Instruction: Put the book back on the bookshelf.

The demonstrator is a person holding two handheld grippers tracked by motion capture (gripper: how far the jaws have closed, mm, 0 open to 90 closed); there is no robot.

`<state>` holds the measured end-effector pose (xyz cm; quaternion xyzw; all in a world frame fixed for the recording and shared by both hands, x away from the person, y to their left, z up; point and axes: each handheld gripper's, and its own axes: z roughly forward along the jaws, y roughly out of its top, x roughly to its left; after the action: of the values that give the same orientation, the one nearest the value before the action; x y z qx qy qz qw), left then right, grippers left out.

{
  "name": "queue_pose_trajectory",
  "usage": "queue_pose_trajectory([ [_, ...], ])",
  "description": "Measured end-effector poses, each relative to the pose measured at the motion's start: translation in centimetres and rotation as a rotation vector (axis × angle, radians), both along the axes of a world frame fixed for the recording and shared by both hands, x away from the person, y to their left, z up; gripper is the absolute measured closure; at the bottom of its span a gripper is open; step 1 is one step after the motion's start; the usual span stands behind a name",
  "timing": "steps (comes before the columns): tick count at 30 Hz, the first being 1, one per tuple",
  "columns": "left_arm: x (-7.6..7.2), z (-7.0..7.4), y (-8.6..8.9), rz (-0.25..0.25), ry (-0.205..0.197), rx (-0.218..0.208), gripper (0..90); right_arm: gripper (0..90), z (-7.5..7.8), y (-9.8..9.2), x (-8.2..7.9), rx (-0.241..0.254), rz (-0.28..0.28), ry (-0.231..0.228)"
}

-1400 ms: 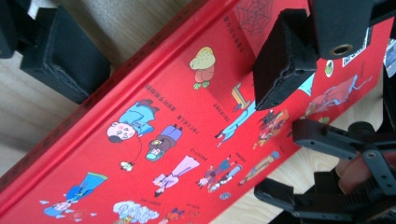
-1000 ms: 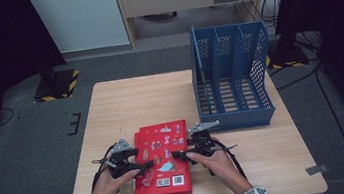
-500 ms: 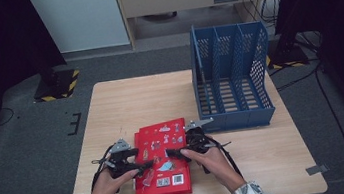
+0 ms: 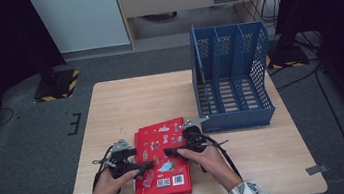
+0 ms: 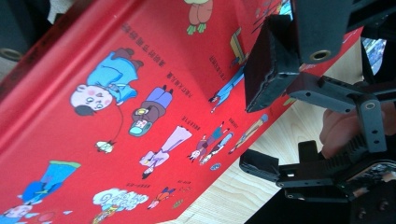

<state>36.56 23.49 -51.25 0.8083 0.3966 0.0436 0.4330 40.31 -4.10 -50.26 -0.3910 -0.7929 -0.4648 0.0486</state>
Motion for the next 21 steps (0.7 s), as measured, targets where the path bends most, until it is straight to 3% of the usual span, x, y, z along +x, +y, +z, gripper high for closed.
queue_pose_trajectory([
  [13, -0.2, 0.3, 0.1, -0.011, -0.009, -0.014, 0.0, 35.1, 1.0, 0.2, 0.1, 0.005, -0.007, 0.002],
  [21, -0.3, 0.5, -0.1, -0.013, -0.039, -0.014, 0.0, 42.0, 1.4, -0.1, 0.3, 0.033, -0.026, 0.023],
])
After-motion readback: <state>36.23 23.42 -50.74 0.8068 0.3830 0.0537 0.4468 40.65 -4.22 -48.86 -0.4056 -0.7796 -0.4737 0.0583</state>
